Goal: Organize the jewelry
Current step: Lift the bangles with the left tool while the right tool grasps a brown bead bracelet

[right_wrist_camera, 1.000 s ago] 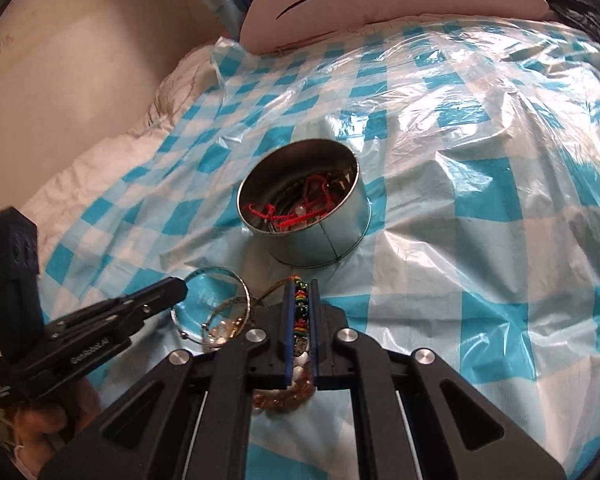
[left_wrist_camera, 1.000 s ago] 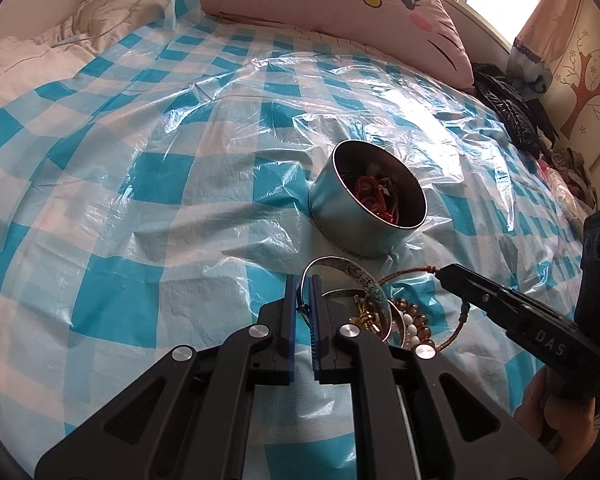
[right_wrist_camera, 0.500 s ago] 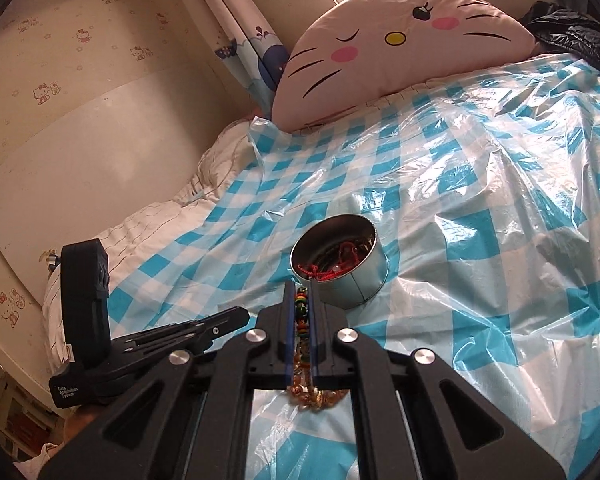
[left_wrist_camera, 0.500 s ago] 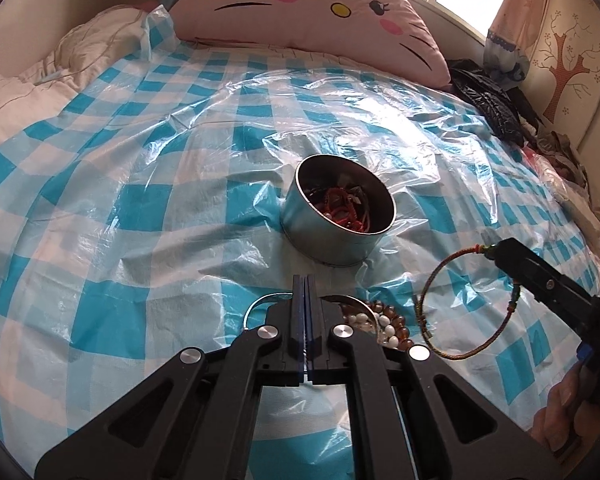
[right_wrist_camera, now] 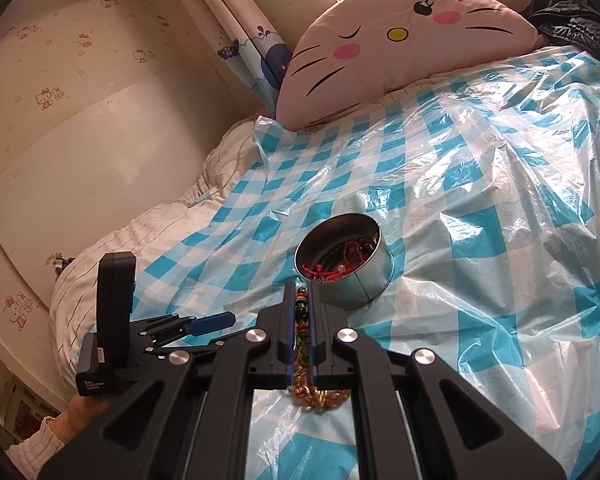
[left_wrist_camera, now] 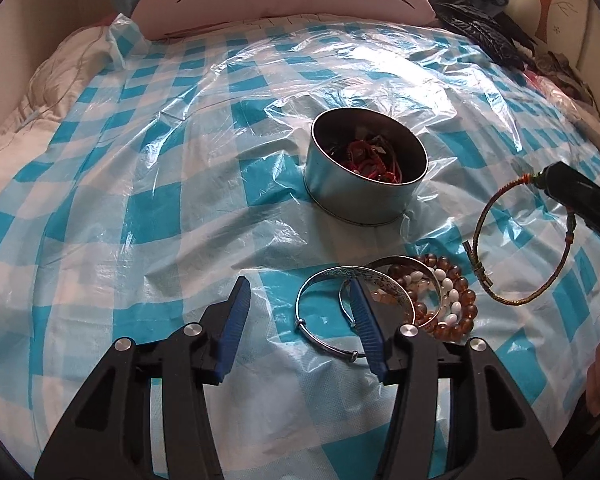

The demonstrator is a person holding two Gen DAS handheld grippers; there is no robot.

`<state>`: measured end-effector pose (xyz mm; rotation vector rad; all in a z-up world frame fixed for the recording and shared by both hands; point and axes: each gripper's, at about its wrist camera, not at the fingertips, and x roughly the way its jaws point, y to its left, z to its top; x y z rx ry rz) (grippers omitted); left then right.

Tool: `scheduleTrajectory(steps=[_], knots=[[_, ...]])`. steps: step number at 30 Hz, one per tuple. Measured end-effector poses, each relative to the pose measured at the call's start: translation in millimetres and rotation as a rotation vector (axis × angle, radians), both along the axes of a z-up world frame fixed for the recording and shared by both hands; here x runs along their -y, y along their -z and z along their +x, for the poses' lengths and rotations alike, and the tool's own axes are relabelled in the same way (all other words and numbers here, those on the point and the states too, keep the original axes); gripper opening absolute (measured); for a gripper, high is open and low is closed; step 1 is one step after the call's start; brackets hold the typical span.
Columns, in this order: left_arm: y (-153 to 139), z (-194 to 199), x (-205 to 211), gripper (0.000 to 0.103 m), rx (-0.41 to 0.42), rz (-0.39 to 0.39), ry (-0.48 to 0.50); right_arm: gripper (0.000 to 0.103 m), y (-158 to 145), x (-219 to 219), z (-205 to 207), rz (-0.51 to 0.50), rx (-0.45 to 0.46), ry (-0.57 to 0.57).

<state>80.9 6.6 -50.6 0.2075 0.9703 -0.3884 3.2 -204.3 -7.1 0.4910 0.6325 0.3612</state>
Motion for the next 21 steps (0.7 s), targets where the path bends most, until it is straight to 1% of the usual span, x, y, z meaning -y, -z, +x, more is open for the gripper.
scheduleTrajectory(steps=[2, 4, 5, 6, 7, 8, 10, 12, 14, 21], knots=[[6.1, 3.9, 2.6, 0.047, -0.019, 0.007, 0.01, 0.007, 0.8, 0.6, 0.4, 0.005, -0.003, 0.0], [13.2, 7.4, 3.0, 0.031, -0.034, 0.022, 0.004, 0.007, 1.0, 1.1, 0.8, 0.006, -0.004, -0.001], [15.9, 8.6, 2.0, 0.027, -0.038, 0.025, -0.005, 0.007, 1.0, 1.1, 0.8, 0.006, -0.004, -0.001], [17.6, 9.0, 0.7, 0.015, -0.042, 0.022, -0.012, 0.007, 1.2, 1.3, 1.0, 0.007, -0.004, -0.001], [18.9, 8.7, -0.2, 0.009, -0.041, 0.027, -0.017, 0.007, 1.4, 1.5, 1.2, 0.006, -0.004, -0.001], [18.6, 8.1, -0.6, 0.007, -0.039, 0.032, -0.018, 0.007, 1.3, 1.4, 1.1, 0.007, -0.004, -0.002], [15.9, 6.2, -1.0, 0.005, -0.036, 0.034, -0.021, 0.007, 1.4, 1.4, 0.9, 0.006, -0.003, -0.002], [9.9, 2.5, -2.7, 0.005, -0.03, 0.017, -0.035, 0.007, 0.9, 1.7, 0.1, 0.006, 0.002, 0.0], [-0.2, -3.8, -5.3, 0.005, -0.021, -0.03, -0.047, 0.007, 0.4, 1.8, -0.8, 0.007, 0.009, 0.002], [-38.0, -23.9, 0.1, 0.005, 0.055, -0.148, -0.06, 0.007, -6.1, 2.3, -5.9, 0.012, 0.049, 0.011]])
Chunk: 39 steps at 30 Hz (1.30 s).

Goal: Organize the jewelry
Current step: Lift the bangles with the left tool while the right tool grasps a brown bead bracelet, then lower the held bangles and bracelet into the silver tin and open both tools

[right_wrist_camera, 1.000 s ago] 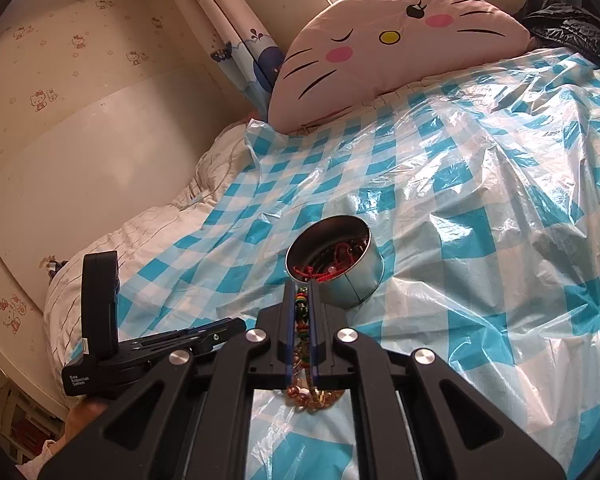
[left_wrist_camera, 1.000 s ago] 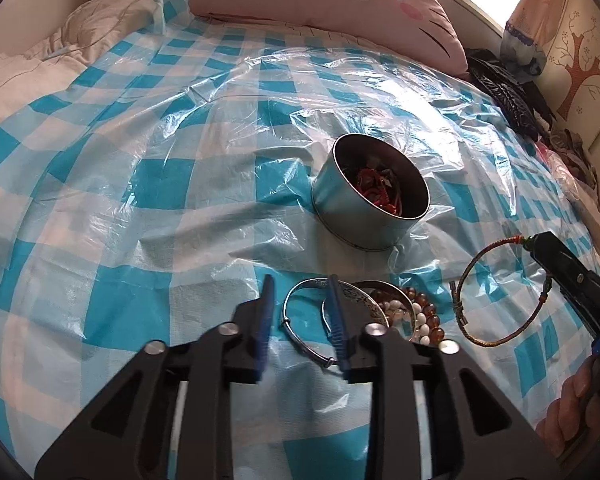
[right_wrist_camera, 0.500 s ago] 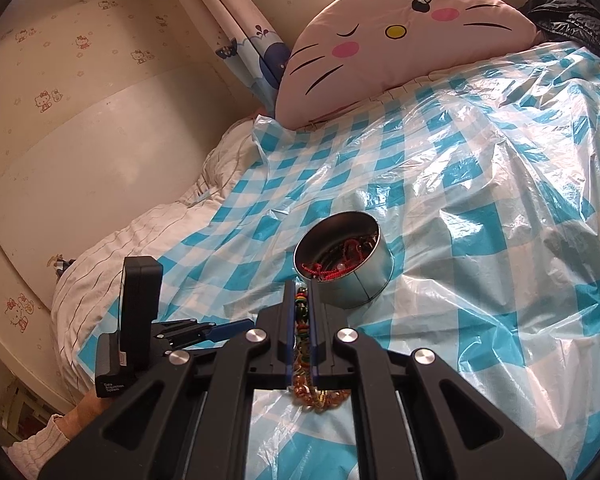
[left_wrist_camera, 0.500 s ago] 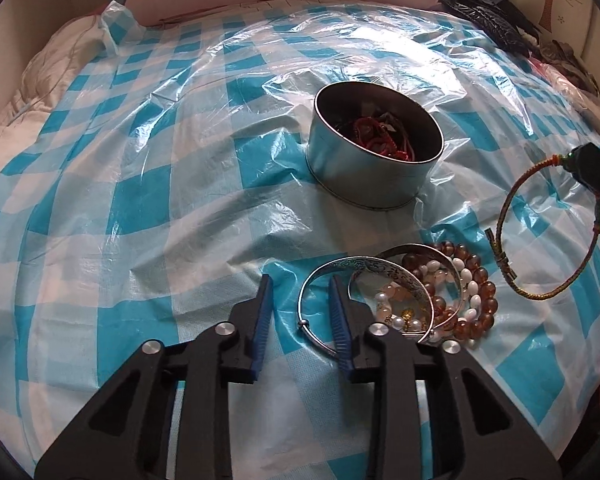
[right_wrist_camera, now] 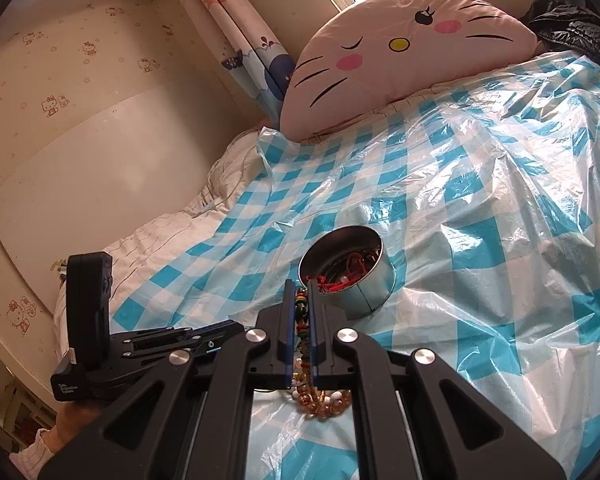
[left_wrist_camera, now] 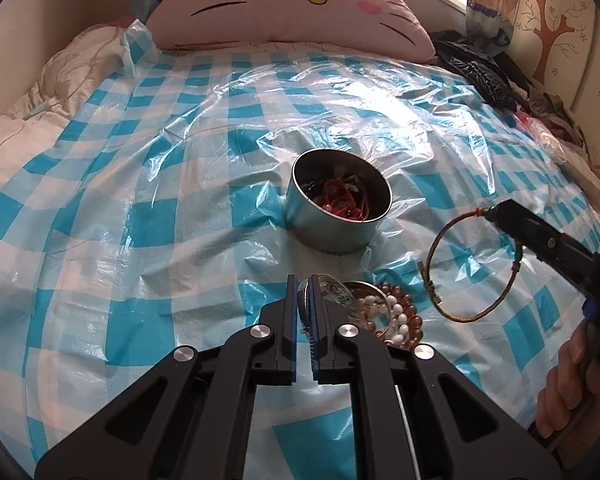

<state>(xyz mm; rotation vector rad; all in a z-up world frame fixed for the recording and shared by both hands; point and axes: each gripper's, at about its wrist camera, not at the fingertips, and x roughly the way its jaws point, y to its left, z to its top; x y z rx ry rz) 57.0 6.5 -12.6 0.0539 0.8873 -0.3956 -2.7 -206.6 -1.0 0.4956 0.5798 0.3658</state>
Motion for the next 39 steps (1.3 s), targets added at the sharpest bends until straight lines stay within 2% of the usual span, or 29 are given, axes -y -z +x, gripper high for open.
scheduleTrajectory(steps=[9, 21, 31, 34, 37, 39], knots=[[-22.0, 5.9, 12.2, 0.005, 0.032, -0.073, 0.005, 0.007, -6.7, 6.0, 2.4, 0.031, 0.036, 0.02], [-44.6, 32.4, 35.6, 0.005, 0.07, -0.149, 0.027, 0.007, -21.2, 10.0, 29.1, 0.04, 0.071, 0.029], [-34.2, 70.4, 59.0, 0.005, 0.055, -0.19, 0.032, 0.007, -26.4, 11.0, 69.3, 0.019, 0.093, 0.03], [-15.1, 90.4, 67.7, 0.005, 0.01, -0.157, 0.035, 0.007, -21.5, 10.5, 83.1, 0.007, 0.081, 0.025], [11.1, 109.1, 72.4, 0.006, -0.026, -0.034, -0.025, 0.007, -12.9, 7.5, 97.6, -0.011, 0.057, 0.015], [16.3, 109.8, 64.4, 0.01, -0.034, -0.045, -0.049, 0.007, -5.3, 5.7, 106.5, -0.013, 0.035, 0.007]])
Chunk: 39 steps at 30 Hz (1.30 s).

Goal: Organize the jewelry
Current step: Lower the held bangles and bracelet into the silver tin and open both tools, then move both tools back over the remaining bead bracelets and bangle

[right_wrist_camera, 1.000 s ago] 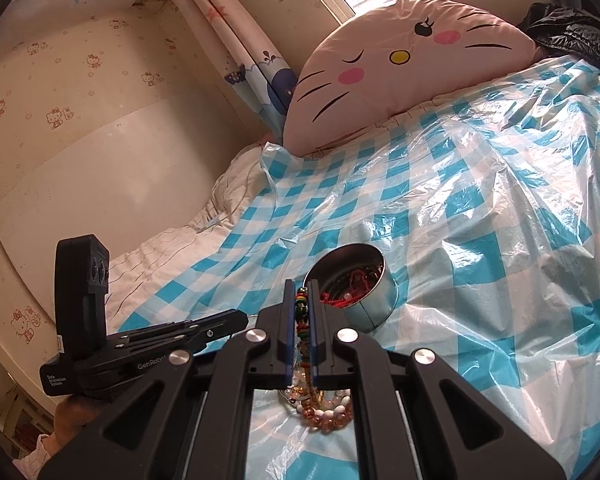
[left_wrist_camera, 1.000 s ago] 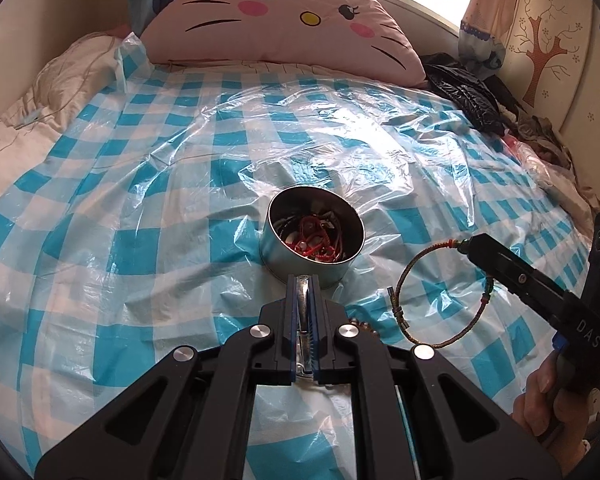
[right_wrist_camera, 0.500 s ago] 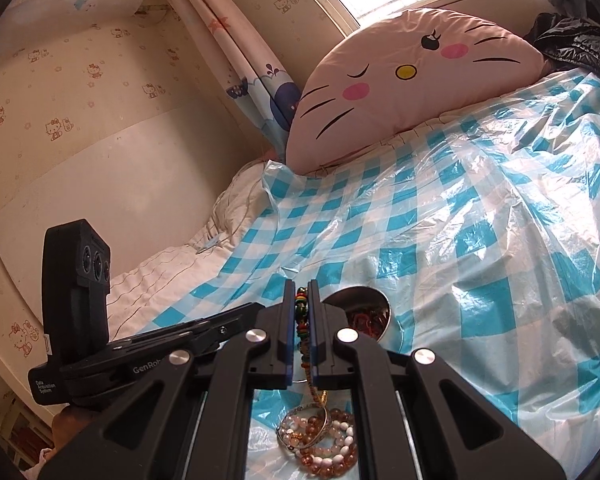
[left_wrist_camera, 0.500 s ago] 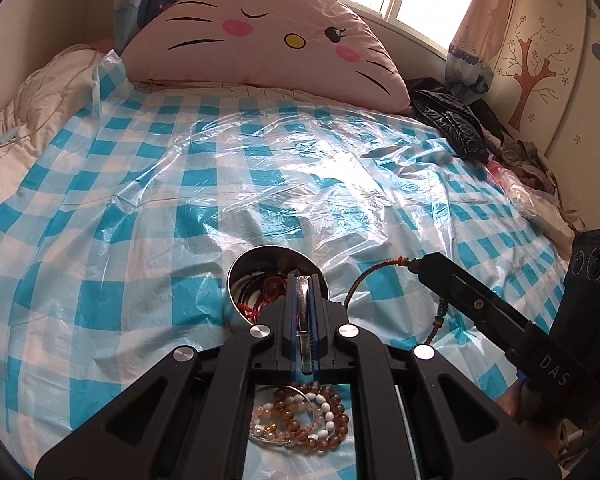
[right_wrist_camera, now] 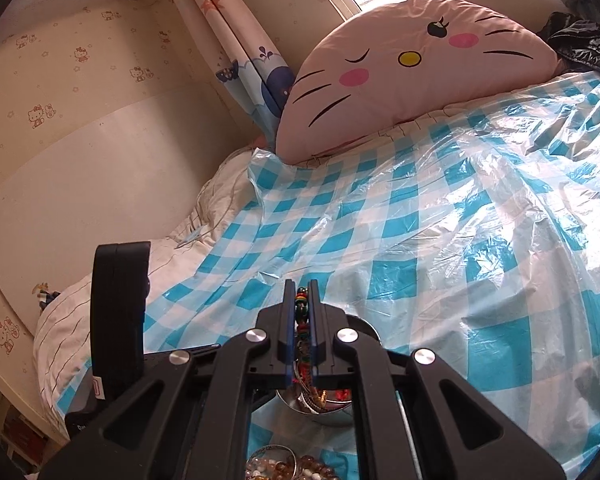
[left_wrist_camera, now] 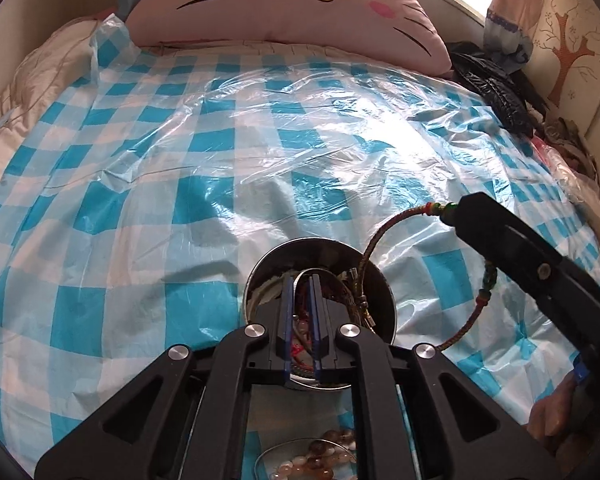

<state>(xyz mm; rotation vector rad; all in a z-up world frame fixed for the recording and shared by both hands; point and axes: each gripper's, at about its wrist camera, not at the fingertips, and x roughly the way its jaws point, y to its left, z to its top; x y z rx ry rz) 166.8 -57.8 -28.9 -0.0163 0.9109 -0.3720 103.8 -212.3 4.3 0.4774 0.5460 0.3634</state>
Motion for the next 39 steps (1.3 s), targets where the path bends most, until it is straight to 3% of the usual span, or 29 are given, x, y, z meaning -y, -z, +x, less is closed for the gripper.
scheduleTrajectory(steps=[4, 8, 9, 11, 13, 15, 24, 39], knots=[[-5.3, -5.9, -21.7, 0.031, 0.028, -0.009, -0.05, 0.007, 11.4, -6.4, 14.7, 0.007, -0.034, -0.022], [-15.9, -9.3, -45.2, 0.039, 0.05, -0.031, -0.13, 0.007, 15.8, -15.4, 25.3, 0.035, -0.052, -0.062], [-18.0, -11.7, -49.8, 0.044, 0.057, -0.03, -0.151, 0.008, 20.5, -21.0, 32.6, -0.005, -0.094, -0.065], [-20.0, -17.9, -56.6, 0.053, 0.071, -0.017, -0.182, 0.033, 31.5, -29.2, 40.7, -0.103, -0.166, -0.01], [-19.6, -24.2, -58.4, 0.058, 0.08, 0.015, -0.194, 0.039, 35.7, -34.4, 37.3, -0.17, -0.164, 0.011], [-17.3, -29.3, -58.2, 0.06, 0.075, 0.03, -0.191, 0.039, 33.4, -35.4, 30.8, -0.209, -0.148, 0.023], [-17.9, -67.7, -55.3, 0.074, 0.111, 0.15, -0.187, 0.045, 24.3, -16.1, -9.3, -0.158, -0.146, 0.082], [-10.3, -122.6, -62.5, 0.08, 0.131, 0.193, -0.18, 0.054, 9.6, -11.9, -94.4, -0.245, -0.09, 0.163]])
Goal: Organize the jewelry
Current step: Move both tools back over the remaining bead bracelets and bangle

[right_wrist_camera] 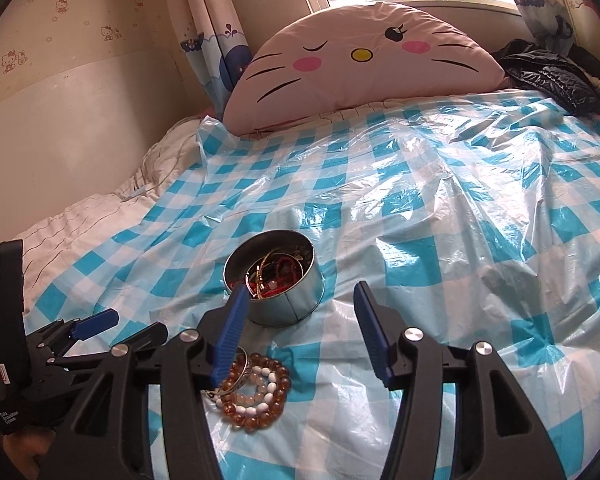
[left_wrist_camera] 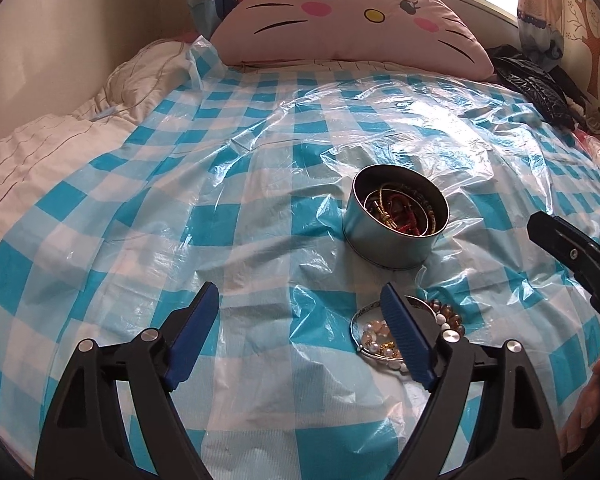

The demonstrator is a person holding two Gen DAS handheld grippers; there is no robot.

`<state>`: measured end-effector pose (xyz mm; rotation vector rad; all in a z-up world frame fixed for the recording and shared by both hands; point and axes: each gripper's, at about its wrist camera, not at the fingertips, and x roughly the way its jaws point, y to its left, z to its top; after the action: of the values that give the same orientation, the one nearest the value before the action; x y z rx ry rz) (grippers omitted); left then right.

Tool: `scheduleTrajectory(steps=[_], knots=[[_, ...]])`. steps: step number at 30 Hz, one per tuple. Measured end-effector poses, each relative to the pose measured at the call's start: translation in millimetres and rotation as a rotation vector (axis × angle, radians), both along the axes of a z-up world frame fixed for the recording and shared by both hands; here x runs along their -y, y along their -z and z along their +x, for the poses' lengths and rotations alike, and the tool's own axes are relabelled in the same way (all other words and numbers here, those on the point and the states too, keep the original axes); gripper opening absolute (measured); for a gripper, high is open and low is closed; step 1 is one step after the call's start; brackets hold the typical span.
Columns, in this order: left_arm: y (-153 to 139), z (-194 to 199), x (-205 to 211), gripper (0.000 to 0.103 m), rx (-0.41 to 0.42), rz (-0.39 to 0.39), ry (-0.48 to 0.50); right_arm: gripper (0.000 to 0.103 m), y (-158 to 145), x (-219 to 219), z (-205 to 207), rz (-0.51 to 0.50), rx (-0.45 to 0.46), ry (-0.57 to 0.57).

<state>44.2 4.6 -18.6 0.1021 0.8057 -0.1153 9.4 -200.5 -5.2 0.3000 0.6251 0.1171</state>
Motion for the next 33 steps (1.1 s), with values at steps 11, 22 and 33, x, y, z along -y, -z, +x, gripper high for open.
scheduleTrajectory(steps=[11, 22, 33], knots=[[-10.6, -15.8, 0.1, 0.088, 0.055, -0.007, 0.01, 0.058, -4.0, -3.6, -21.3, -0.015, 0.013, -0.002], [-8.1, -15.1, 5.5, 0.09, 0.044, 0.019, 0.022, 0.062, -3.1, -4.0, -24.1, -0.015, 0.003, -0.009], [-5.1, -12.3, 0.7, 0.09, 0.025, -0.012, 0.024, 0.063, -1.5, -8.6, -17.9, -0.024, -0.01, -0.028]])
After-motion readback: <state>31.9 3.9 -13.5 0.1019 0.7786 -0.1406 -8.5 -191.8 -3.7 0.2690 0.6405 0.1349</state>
